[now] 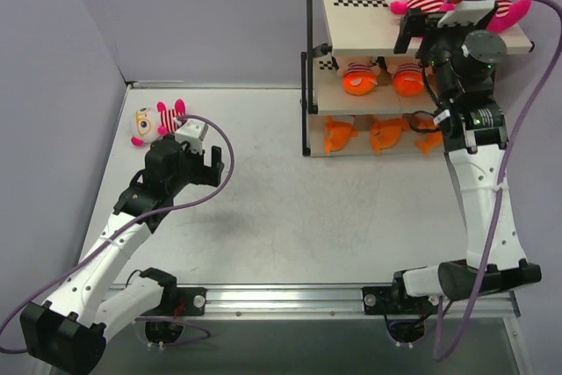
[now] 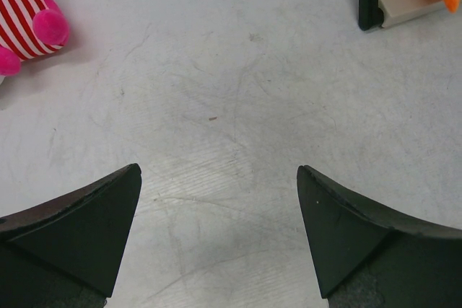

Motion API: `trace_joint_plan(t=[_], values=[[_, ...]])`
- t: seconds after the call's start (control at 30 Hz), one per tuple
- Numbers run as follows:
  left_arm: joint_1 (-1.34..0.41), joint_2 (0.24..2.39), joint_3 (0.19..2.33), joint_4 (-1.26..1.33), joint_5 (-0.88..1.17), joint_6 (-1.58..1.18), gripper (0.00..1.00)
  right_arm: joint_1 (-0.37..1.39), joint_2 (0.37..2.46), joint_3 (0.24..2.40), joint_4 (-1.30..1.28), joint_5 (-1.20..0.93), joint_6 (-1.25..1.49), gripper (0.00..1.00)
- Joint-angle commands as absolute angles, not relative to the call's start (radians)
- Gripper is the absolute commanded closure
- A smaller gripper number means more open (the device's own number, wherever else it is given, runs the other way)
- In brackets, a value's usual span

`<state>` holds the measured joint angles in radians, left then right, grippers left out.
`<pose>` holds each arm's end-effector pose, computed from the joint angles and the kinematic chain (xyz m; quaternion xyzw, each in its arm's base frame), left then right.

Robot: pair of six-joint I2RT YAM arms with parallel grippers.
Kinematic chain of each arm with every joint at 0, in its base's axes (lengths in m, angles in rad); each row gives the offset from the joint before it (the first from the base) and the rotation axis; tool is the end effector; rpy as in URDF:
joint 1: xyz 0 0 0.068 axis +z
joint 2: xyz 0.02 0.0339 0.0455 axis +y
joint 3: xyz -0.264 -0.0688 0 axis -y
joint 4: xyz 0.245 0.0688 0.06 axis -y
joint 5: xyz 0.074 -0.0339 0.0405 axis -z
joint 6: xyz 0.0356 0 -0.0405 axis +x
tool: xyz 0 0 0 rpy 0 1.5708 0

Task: Place and organize the stuffed toys onto the shelf
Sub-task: Grab a stuffed toy with the left arm

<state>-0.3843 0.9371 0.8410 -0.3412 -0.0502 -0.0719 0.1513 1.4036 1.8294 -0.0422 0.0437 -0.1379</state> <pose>0.1977 -0.0780 0.3161 0.1179 0.8352 -0.1007 0.5276 0.2731 0.0401 0.5707 -0.0627 0.5560 -0.0067 0.8288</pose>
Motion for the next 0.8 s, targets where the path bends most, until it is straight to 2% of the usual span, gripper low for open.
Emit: trace_joint_plan(t=[0.0, 0.17, 0.33, 0.43, 0.77], values=[[-0.387, 0.937, 0.874, -0.337, -0.032, -0.086, 0.02, 0.15, 1.267, 1.772, 0.09, 0.017, -0.094, 0.06], [-0.38, 0.948, 0.881, -0.344, -0.041, -0.117, 0.02, 0.15, 1.093, 1.599, 0.129, 0.06, -0.038, 0.01], [-0.359, 0.979, 0.89, -0.348, -0.055, -0.167, 0.02, 0.15, 0.915, 1.389, 0.109, 0.115, 0.044, 0.01], [-0.334, 1.0, 0.893, -0.341, -0.048, -0.204, 0.02, 0.15, 0.739, 1.211, 0.118, 0.092, 0.104, 0.01], [-0.138, 1.081, 0.89, -0.284, 0.0, -0.371, 0.02, 0.149, 0.476, 0.775, 0.005, -0.015, 0.291, 0.01]])
